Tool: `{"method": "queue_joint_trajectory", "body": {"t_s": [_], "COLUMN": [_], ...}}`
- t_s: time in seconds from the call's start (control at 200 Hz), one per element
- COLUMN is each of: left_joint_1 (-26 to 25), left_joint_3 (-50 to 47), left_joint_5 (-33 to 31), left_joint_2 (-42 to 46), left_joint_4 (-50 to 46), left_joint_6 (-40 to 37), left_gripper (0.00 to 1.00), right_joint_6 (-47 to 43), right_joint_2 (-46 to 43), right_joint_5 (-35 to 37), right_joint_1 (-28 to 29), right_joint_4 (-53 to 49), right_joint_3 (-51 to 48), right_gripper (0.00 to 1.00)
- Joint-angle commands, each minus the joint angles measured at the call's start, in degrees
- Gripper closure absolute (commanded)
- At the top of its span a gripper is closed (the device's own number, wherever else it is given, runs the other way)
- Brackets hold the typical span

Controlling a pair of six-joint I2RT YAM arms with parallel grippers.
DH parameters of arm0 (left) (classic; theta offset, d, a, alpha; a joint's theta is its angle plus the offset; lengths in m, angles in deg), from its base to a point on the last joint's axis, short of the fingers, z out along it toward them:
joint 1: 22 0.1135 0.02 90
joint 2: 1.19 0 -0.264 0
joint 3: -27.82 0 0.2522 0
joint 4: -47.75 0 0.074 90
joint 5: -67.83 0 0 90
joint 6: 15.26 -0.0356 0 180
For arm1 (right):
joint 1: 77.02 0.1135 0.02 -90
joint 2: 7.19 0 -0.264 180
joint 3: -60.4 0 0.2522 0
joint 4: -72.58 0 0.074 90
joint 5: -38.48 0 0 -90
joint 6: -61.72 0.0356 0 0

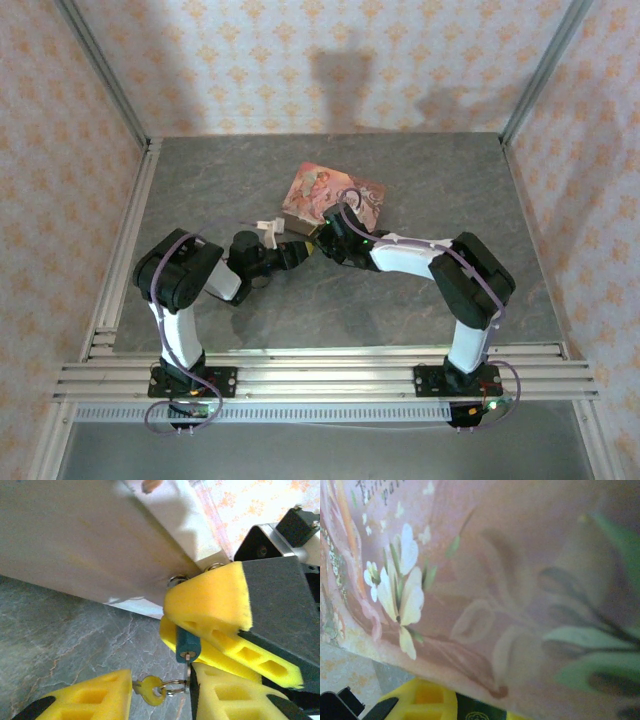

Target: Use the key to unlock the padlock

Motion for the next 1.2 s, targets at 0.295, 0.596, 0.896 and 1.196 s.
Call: {"method": "queue_joint_trajectory", "body": {"t_s": [0.295, 0.596, 0.896, 1.196], "left_joint_1": [-0.2, -0.7, -5.0, -11.5], "left_joint_3": [1.9, 2.6, -0.2, -1.7], "left_joint_5": [0.9, 1.1, -4.5, -16.2], "left_joint_2": [-0.9, -1.0, 2.7, 12.3], "left_joint_4": [2.8, 3.3, 0.1, -14.5], "left_joint_6": [0.5, 0.6, -11.7, -33.5], "left_gripper": [0.76, 1.00, 1.00, 1.00], "right_joint_6": [4.7, 5.6, 6.7, 10.5], "right_joint_2": [-0.1, 0.3, 0.1, -0.9], "right_joint_5": [-6.0, -6.7, -8.4, -15.5], "right_joint_1": [0.1, 0.1, 0.1, -0.5], "right_joint_4": [-1.5, -0.7, -0.6, 0.6], "right_joint_3": [-1.7, -1.4, -1.1, -2.8], "right_gripper": [1.00, 1.00, 1.00, 1.00]}}
